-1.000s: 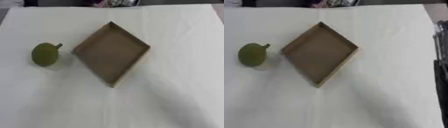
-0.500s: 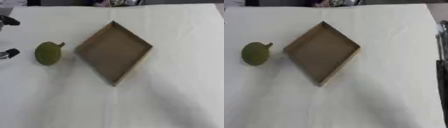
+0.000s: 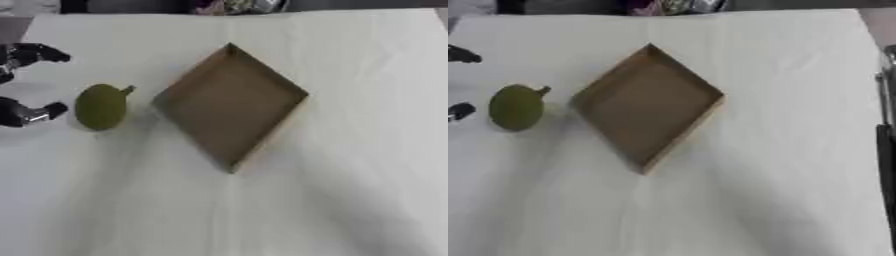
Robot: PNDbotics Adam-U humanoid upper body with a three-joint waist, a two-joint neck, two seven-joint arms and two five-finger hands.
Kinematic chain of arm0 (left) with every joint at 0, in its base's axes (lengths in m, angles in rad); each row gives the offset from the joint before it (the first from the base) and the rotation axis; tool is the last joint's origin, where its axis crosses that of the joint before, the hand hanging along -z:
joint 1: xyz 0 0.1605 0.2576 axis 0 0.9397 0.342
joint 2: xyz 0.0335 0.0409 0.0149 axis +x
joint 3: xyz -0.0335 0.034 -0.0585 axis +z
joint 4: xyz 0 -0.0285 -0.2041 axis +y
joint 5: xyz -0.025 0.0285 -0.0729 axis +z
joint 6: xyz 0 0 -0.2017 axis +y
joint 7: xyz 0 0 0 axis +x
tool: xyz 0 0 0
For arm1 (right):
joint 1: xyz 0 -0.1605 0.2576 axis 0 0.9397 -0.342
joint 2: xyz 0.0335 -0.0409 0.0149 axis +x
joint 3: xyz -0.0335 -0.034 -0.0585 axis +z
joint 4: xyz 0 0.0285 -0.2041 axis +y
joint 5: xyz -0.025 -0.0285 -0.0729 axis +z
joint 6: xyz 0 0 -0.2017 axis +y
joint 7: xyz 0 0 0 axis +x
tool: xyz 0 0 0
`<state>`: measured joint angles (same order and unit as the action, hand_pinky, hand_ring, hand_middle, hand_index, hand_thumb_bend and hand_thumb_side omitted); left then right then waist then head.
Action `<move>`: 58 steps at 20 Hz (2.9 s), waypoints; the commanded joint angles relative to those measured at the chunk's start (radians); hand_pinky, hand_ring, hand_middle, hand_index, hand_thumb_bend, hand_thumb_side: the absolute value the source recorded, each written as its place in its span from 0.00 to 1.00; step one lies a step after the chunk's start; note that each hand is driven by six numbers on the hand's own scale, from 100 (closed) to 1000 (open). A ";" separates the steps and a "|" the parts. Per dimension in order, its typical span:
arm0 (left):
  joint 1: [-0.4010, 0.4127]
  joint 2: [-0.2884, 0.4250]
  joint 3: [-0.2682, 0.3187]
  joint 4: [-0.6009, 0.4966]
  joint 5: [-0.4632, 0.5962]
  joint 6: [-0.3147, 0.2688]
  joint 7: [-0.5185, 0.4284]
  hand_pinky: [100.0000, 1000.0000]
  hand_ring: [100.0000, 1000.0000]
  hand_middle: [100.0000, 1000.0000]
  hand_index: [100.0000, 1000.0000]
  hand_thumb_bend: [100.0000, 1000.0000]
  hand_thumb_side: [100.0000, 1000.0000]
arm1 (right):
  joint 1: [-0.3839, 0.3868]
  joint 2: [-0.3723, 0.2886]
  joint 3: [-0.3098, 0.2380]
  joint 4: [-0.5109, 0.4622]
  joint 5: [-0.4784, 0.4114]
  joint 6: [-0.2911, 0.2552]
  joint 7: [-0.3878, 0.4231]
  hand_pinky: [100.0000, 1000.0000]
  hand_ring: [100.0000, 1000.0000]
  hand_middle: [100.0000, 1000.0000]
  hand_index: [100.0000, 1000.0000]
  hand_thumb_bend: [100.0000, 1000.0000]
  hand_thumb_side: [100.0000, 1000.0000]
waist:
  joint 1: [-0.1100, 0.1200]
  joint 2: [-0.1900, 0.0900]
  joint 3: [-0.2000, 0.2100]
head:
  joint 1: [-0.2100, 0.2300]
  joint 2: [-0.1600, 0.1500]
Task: Pick up objects on the table and place them in the box.
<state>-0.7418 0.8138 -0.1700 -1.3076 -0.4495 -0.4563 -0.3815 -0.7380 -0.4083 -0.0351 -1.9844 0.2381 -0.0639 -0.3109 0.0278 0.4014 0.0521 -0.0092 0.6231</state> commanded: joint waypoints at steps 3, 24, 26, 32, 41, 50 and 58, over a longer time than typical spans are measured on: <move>-0.065 -0.039 0.010 -0.016 0.003 0.000 -0.041 0.94 0.89 0.85 0.95 0.25 0.58 | -0.008 -0.006 -0.005 -0.016 -0.006 -0.002 -0.004 0.77 0.61 0.51 0.81 0.00 0.55 | -0.001 -0.029 0.006 | 0.009 -0.006; -0.104 -0.102 -0.014 0.006 -0.023 0.036 -0.255 0.96 0.93 0.86 0.97 0.41 0.76 | 0.001 -0.004 -0.005 -0.016 -0.005 -0.002 -0.009 0.77 0.61 0.50 0.81 0.00 0.55 | 0.001 -0.031 0.020 | 0.009 -0.001; -0.105 -0.105 -0.011 0.016 -0.034 0.034 -0.257 0.95 0.92 0.85 0.97 0.44 0.77 | 0.001 -0.003 -0.004 -0.016 -0.005 -0.002 -0.009 0.77 0.61 0.50 0.81 0.00 0.55 | 0.000 -0.031 0.020 | 0.011 -0.003; -0.108 -0.121 -0.008 0.046 -0.090 0.029 -0.242 0.94 0.91 0.84 0.97 0.48 0.79 | 0.002 -0.001 -0.005 -0.016 -0.007 -0.001 -0.011 0.77 0.61 0.50 0.80 0.00 0.55 | -0.001 -0.030 0.018 | 0.014 -0.006; -0.115 -0.150 0.004 0.117 -0.175 0.034 -0.202 0.93 0.90 0.82 0.98 0.47 0.71 | 0.003 0.002 -0.006 -0.016 -0.011 -0.001 -0.014 0.77 0.61 0.50 0.80 0.00 0.55 | -0.003 -0.026 0.012 | 0.017 -0.012; -0.119 -0.168 0.007 0.155 -0.243 0.045 -0.162 0.87 0.83 0.69 0.94 0.39 0.59 | 0.005 0.004 -0.007 -0.016 -0.014 -0.002 -0.017 0.77 0.61 0.50 0.80 0.00 0.55 | -0.003 -0.023 0.008 | 0.021 -0.016; -0.125 -0.182 0.004 0.173 -0.268 0.078 -0.101 0.74 0.74 0.60 0.87 0.01 0.10 | 0.009 0.006 -0.009 -0.016 -0.017 -0.003 -0.020 0.77 0.61 0.50 0.80 0.00 0.55 | -0.001 -0.022 0.005 | 0.022 -0.019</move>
<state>-0.8532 0.6126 -0.1739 -1.1344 -0.7125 -0.3817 -0.4931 -0.7201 -0.3912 -0.0368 -1.9844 0.2267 -0.0673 -0.3271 0.0265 0.4004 0.0560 0.0095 0.6144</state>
